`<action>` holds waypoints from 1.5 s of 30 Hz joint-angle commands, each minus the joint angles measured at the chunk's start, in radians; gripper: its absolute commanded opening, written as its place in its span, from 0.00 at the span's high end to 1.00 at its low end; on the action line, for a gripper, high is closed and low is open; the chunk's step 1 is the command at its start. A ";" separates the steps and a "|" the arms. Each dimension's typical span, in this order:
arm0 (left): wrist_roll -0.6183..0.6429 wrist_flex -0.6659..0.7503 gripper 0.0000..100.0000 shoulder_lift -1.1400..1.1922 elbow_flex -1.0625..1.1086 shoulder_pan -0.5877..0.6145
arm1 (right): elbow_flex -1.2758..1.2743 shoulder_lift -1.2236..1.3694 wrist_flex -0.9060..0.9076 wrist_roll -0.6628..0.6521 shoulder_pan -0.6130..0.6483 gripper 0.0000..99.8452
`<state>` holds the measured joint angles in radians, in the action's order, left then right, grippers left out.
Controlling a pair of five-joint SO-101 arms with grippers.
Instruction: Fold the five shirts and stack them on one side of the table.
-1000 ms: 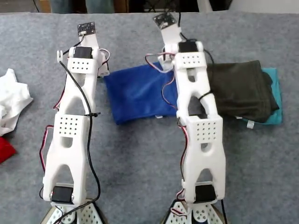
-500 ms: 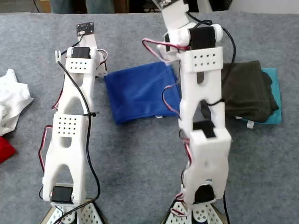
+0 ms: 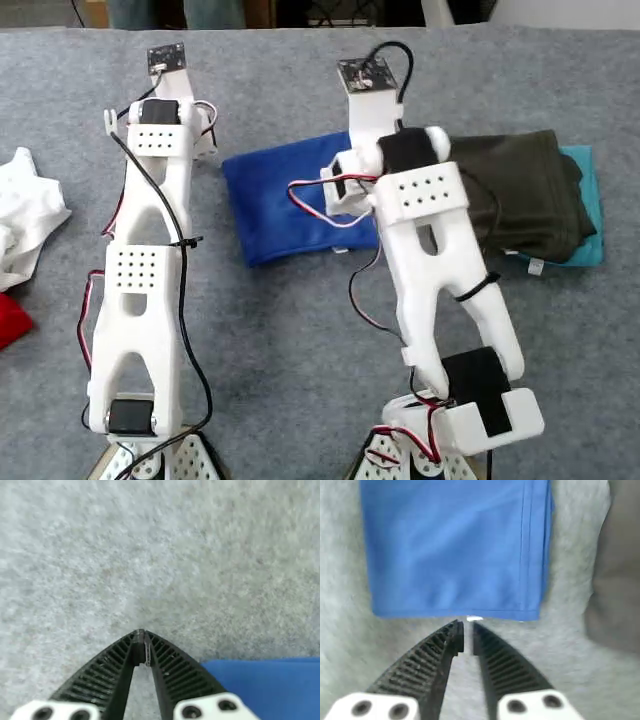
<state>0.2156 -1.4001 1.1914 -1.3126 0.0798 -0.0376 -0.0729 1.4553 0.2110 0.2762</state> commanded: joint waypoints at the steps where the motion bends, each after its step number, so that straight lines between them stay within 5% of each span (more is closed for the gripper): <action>1: -0.009 0.018 0.97 -0.017 -0.051 0.015 | 0.008 0.058 -0.031 0.184 0.018 0.76; 5: -0.011 0.018 0.97 -0.017 -0.051 0.016 | 0.108 0.208 -0.028 0.321 0.021 0.68; 16: -0.011 0.018 0.97 -0.017 -0.051 0.018 | 0.473 0.616 -0.014 0.465 0.017 0.68; 28: -0.011 0.018 0.97 -0.017 -0.051 0.018 | 0.725 0.789 0.213 0.463 -0.077 0.68; 45: -0.012 0.018 0.97 -0.017 -0.047 0.018 | 0.912 1.099 0.184 0.454 -0.061 0.68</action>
<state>0.2156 -1.3940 1.1914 -1.3126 0.0859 0.8293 0.9966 1.6134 0.6651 0.2117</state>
